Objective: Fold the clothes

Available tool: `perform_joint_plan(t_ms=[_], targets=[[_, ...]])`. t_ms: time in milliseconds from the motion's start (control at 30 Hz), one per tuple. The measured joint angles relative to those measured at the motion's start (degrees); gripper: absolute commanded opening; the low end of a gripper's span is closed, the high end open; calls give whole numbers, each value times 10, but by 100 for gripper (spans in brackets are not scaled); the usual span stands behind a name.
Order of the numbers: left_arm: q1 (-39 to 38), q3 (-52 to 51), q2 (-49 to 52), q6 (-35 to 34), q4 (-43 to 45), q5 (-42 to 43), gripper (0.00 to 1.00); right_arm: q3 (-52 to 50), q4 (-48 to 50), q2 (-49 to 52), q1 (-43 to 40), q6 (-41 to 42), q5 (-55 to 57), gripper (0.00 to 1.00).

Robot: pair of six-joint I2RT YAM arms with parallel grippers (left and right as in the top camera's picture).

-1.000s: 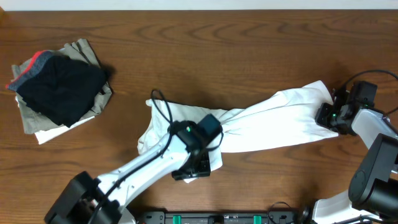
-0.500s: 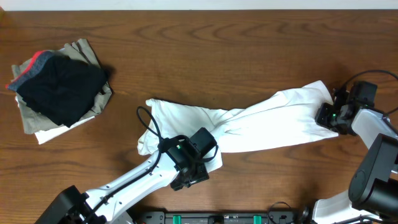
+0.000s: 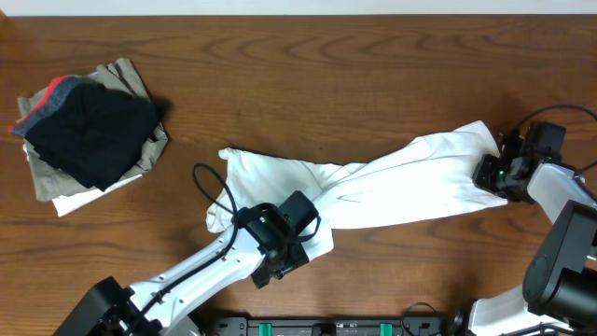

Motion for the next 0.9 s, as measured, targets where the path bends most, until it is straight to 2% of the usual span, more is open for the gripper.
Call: perform_joint_plan(t_ms=[367,433,567,667,700,733,900], targets=[[10,-28,0,5,69,14,66,0,0,0,0,0,-2,23],[10,-28,0,11,75,14,60,0,0,0,0,0,-2,23],[10,-28,0,23,75,16,40,0,0,0,0,0,-2,23],[10,-28,0,26,75,17,15,0,0,0,0,0,-2,23],[10,-28,0,25,75,17,9,0,0,0,0,0,-2,23],[10,-28,0,28,75,19,6,0,0,0,0,0,-2,24],[10,-28,0,53,77,40,6,0,0,0,0,0,-3,24]])
